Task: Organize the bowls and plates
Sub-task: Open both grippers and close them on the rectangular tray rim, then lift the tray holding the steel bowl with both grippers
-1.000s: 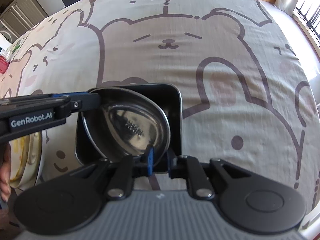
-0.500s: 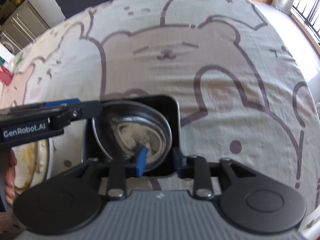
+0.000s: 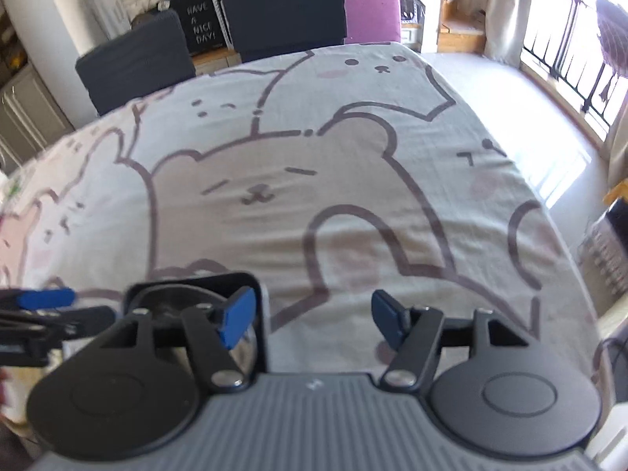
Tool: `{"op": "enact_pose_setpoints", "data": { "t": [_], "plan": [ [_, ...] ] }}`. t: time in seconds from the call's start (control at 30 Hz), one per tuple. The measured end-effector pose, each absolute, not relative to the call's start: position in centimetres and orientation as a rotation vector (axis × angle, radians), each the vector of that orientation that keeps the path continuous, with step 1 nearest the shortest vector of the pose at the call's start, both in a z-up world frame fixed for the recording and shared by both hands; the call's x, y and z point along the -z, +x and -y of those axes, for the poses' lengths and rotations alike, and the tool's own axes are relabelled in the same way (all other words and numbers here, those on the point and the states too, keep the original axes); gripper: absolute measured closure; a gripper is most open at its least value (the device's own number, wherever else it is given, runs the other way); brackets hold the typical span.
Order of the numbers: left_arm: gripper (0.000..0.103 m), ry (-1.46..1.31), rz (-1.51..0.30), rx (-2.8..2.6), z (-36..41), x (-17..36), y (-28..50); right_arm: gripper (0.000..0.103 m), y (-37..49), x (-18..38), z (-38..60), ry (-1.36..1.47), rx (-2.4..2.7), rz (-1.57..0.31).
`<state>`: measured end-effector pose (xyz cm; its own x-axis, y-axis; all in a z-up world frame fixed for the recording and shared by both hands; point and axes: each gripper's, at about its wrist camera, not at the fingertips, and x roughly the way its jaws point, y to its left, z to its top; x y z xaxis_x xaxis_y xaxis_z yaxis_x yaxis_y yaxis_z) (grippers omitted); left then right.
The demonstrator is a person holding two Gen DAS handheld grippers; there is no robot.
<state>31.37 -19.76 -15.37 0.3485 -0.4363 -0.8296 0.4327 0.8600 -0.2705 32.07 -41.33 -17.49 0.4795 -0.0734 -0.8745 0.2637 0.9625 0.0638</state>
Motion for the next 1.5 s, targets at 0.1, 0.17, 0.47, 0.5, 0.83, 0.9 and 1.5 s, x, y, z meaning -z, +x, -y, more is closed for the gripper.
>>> {"op": "enact_pose_setpoints", "data": {
  "t": [0.1,0.17,0.47,0.5,0.83,0.9,1.5],
  "plan": [
    [0.012,0.015,-1.075,0.583,19.8,15.4,30.9,0.033,32.5,18.0,41.2,0.150,0.181,-1.067],
    [0.017,0.025,-1.078,0.597,19.9,15.5,30.7,0.033,32.8,18.5,40.8,0.135,0.158,-1.077],
    [0.037,0.057,-1.110,0.631,20.4,16.4,30.4,0.045,34.0,19.6,39.7,0.068,0.141,-1.145],
    [0.037,0.067,-1.116,0.631,20.5,16.6,30.4,0.047,33.9,19.6,39.7,0.066,0.131,-1.153],
    [0.054,0.055,-1.153,0.614,20.7,17.4,30.8,0.092,33.6,20.4,38.9,0.097,0.008,-1.235],
    [0.057,0.038,-1.160,0.615,20.6,17.4,30.8,0.094,33.5,20.4,38.6,0.090,0.000,-1.235],
    [0.083,0.022,-1.190,0.598,20.8,17.7,30.7,0.095,33.6,20.7,38.4,0.077,-0.019,-1.258]
  ]
}}
